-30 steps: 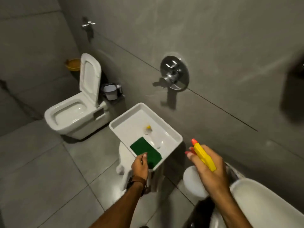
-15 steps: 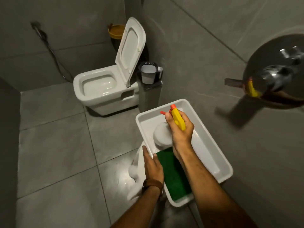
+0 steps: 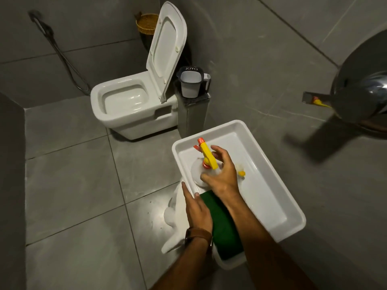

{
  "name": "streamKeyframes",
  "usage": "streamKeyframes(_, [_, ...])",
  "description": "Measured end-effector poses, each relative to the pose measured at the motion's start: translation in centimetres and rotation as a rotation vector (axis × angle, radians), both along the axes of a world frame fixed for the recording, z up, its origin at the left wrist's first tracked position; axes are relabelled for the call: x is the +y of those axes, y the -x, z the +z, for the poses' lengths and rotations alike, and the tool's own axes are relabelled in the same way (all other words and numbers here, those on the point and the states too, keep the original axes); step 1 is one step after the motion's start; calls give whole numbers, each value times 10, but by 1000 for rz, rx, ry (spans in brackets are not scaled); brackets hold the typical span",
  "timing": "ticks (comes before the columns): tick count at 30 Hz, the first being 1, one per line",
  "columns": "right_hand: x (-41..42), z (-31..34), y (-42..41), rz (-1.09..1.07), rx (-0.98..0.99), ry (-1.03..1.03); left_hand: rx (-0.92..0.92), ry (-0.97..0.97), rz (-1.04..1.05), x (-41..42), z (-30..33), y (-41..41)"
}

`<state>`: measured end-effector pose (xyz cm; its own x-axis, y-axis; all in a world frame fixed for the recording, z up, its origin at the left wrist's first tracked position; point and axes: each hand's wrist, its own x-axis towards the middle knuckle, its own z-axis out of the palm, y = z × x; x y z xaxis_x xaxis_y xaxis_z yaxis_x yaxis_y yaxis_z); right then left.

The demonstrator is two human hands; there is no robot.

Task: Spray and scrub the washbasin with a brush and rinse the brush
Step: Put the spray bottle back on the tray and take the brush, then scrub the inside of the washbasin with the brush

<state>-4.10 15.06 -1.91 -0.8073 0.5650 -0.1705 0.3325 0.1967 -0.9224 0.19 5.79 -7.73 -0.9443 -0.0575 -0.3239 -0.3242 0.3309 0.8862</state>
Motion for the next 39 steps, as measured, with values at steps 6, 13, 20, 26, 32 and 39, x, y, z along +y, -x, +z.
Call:
streamKeyframes(6, [29, -23, -91, -323, -446, -445, 6, -22, 11, 3, 3, 2])
streamKeyframes(13, [23, -30, -109, -74, -787, -504, -11, -36, -37, -2, 5, -1])
streamKeyframes(20, [13, 21, -136, -155, -677, -365, 148, 47, -72, -20, 23, -23])
streamKeyframes(26, [-2, 99, -228, -337, -495, -332, 185, 6, -280, -9, 71, -97])
streamKeyframes(32, [-33, 162, -378, -600, -447, -353, 189, -102, -643, 7, 131, -218])
streamKeyframes(39, [-102, 193, -563, -860, -563, -320, 226, -77, -1066, 1, 178, -363])
